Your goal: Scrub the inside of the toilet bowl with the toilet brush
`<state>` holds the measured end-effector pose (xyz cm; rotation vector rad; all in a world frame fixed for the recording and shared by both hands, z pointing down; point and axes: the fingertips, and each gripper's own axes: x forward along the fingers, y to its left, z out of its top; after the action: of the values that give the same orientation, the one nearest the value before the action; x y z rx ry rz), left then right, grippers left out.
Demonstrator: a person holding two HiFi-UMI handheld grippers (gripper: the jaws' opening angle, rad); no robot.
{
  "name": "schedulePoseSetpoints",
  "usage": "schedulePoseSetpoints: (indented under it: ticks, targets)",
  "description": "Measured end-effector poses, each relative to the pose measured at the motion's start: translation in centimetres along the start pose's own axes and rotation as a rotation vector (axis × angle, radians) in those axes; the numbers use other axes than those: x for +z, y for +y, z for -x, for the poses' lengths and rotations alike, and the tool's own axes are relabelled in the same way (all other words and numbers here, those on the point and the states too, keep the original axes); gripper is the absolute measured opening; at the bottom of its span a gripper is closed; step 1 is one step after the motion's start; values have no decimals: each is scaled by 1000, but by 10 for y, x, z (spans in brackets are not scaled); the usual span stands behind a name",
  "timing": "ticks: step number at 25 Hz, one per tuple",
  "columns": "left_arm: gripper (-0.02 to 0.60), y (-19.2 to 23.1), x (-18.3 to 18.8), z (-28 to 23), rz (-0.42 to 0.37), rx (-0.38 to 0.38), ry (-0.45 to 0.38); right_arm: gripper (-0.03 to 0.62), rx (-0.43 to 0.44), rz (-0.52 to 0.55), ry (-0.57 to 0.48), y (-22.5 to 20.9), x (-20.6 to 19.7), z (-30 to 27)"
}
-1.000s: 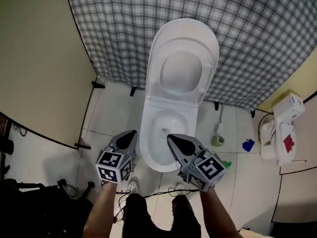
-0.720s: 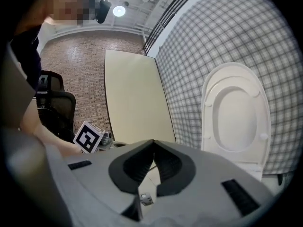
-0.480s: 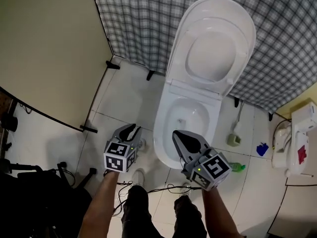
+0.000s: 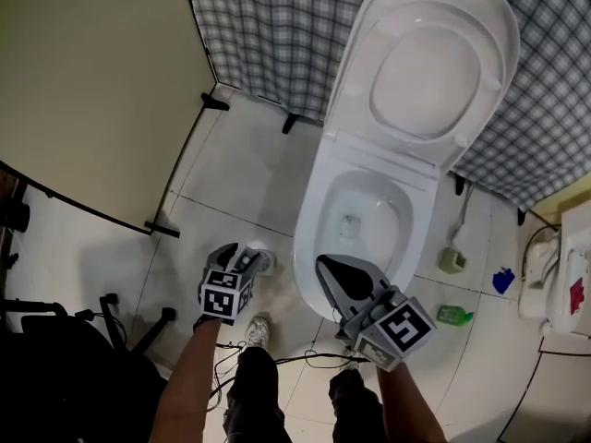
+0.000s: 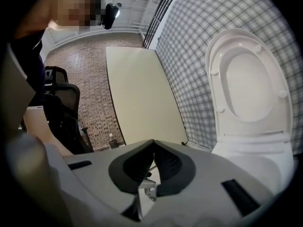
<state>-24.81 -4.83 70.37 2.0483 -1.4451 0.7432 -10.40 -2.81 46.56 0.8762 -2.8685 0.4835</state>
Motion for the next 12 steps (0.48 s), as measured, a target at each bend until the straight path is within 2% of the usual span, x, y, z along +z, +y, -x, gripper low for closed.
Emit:
schedulePoseSetpoints:
  ticks: [3,7,12]
  targets:
    - [265,3,-22,-22,-16,-9,55,0,-1,-14,7,-5,-17,-3]
    - [271,11,-41,-46,26,0,79,0,12,-23,17,-2,-30,-13]
    - [281,9,-65,-70,10,-3,147,0,16,-52,18,-5,-41,-14]
